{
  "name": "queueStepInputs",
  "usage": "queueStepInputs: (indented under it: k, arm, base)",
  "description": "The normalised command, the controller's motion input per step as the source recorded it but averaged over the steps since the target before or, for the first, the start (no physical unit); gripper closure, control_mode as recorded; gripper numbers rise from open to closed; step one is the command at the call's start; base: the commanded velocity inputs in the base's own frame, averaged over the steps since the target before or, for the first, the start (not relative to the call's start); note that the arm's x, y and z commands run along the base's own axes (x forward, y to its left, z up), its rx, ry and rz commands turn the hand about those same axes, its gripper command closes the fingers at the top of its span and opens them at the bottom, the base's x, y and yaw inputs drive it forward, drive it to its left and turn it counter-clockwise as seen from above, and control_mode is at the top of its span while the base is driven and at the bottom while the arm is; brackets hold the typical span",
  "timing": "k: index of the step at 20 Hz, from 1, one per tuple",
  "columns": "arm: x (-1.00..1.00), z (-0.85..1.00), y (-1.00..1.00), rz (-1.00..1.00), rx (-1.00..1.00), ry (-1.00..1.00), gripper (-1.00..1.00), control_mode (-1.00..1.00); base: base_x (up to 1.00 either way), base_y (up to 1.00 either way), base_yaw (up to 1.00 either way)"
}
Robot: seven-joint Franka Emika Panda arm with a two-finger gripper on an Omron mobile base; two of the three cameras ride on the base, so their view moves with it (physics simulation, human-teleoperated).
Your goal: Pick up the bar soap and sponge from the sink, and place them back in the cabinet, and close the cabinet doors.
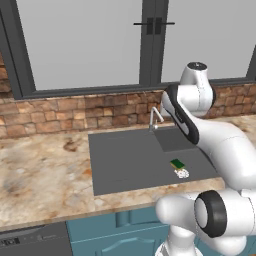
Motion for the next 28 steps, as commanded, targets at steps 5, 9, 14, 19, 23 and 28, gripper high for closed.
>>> queueStepInputs:
  k: [5, 9, 14, 19, 23, 28]
  arm:
    - [-0.02, 0.12, 0.0, 0.0, 0.0, 0.0, 1.0, -1.0]
    - [-0.08, 0.13, 0.0, 0.0, 0.0, 0.0, 1.0, -1.0]
    - [-0.13, 0.06, 0.0, 0.0, 0.0, 0.0, 1.0, -1.0]
    - [-0.19, 0.0, 0.0, 0.0, 0.0, 0.0, 1.0, -1.0]
    - [-0.21, 0.0, 0.0, 0.0, 0.0, 0.0, 1.0, -1.0]
    - [-0.21, 0.0, 0.0, 0.0, 0.0, 0.0, 1.0, -1.0]
  base:
    - [0.0, 0.0, 0.0]
    - [0.0, 0.0, 0.0]
    - [0.0, 0.0, 0.0]
    - [0.0, 0.0, 0.0]
    - [0.0, 0.0, 0.0]
    - [0.0, 0.0, 0.0]
